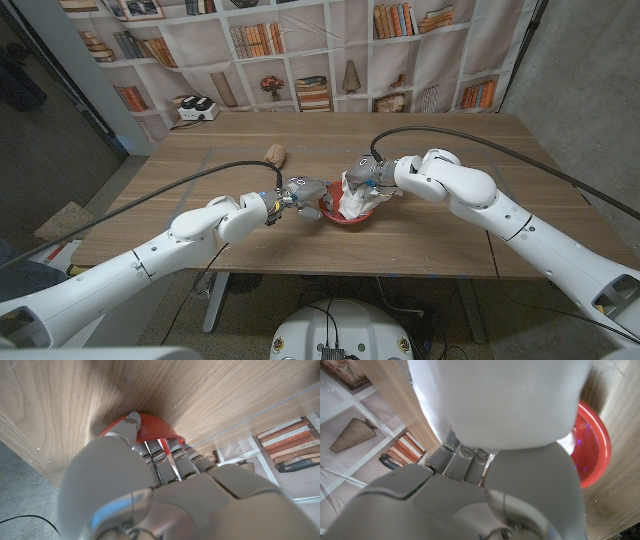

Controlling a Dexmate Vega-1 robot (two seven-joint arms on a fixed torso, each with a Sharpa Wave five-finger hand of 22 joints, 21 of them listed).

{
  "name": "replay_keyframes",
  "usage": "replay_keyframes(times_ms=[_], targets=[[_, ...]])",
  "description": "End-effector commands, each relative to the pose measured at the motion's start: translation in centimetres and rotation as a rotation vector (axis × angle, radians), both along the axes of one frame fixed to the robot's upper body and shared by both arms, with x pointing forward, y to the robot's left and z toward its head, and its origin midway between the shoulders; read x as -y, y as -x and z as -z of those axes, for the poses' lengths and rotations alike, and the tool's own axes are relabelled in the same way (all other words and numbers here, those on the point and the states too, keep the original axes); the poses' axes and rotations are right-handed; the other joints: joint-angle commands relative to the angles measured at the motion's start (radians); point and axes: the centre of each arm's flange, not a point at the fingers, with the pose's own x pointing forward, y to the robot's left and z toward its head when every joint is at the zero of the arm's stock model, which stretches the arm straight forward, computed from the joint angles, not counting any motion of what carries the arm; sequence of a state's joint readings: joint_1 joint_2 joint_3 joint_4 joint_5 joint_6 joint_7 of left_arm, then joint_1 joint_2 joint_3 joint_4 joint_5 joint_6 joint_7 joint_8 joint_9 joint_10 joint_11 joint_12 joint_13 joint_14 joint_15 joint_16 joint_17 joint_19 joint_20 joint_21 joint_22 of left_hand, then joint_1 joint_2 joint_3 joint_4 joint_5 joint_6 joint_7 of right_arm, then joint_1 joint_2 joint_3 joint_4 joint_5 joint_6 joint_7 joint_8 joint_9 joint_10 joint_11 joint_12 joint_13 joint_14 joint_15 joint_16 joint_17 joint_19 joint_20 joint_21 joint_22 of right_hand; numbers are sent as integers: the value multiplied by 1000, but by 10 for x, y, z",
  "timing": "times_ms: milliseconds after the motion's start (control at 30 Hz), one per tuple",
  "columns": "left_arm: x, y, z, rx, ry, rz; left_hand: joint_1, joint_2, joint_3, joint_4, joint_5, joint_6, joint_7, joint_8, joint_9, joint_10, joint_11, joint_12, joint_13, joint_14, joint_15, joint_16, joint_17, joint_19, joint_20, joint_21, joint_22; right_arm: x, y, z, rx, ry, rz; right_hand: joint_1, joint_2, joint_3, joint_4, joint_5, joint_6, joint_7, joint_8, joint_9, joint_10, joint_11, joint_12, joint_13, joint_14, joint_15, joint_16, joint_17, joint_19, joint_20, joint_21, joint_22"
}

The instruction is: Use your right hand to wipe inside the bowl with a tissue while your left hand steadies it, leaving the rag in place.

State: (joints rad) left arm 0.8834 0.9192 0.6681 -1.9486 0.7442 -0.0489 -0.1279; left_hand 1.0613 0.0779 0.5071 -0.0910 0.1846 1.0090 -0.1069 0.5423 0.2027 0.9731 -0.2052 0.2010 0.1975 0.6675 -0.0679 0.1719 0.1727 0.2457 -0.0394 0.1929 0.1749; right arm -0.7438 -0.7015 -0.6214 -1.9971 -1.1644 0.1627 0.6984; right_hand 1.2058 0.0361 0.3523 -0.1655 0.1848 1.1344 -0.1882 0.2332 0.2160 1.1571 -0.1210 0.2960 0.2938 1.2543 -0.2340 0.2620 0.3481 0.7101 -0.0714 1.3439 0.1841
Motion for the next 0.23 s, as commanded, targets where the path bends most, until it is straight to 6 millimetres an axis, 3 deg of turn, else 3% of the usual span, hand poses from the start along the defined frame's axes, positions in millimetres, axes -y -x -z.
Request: replay_keyframes(times_ms=[33,233], targets=[[-2,0,-3,10,5,7,-8,2,14,4,-2,27,18,42,36,5,-1,-1,4,-3,-141,7,0,-5,-80,7,2,-2,0,-2,13,5,2,-6,3,24,11,0,15,-14,0,5,96,-66,2,9,2,-1,-2,2,-4,-145,-2,1],[-2,-2,-4,6,1,6,-9,2,16,4,-2,24,19,43,37,4,-1,-1,4,-4,-141,7,0,-5,-81,7,2,-1,-2,-3,14,7,8,-9,2,27,12,0,15,-14,0,5,97,-65,2,11,2,-1,-3,3,-5,-144,-1,2]])
